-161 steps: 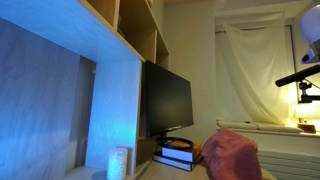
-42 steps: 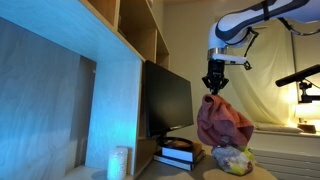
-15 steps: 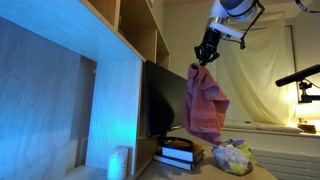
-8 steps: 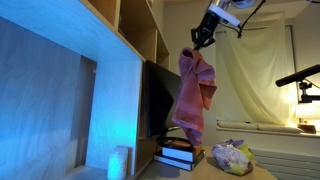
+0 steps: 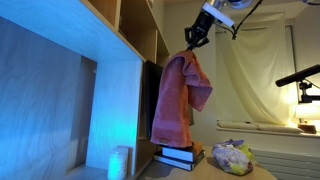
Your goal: Remove the towel on the bag, move the bag to the left , pick up the small bottle and put it in the bag
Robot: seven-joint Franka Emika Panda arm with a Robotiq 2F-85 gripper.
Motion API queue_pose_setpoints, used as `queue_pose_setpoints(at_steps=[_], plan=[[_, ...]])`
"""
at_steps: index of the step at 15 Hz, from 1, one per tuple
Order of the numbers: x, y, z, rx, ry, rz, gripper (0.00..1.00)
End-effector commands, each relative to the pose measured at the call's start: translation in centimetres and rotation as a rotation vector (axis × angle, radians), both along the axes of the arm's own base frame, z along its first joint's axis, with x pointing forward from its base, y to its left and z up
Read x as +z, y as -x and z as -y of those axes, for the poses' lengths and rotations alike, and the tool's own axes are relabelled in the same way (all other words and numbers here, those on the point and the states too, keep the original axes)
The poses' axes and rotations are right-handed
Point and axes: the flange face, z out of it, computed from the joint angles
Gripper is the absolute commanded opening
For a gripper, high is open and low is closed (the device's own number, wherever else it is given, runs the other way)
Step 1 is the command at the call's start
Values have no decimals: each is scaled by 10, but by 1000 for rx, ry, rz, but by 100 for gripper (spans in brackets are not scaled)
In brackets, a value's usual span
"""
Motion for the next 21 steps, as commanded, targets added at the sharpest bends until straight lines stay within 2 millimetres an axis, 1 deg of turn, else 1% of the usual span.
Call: queue_pose_setpoints(at_steps=[1,7,8,9,11,16,21], plan=[[0,0,1,-1,0,0,8],[0,0,3,-3,0,0,8],[0,0,3,-3,0,0,2],[-1,-1,4,-23,-11,4,2],[5,-2,2,-32,2,35,2],[14,-5,-16,-41,17,86,2],[7,-11,-32,-101,36,117,2]])
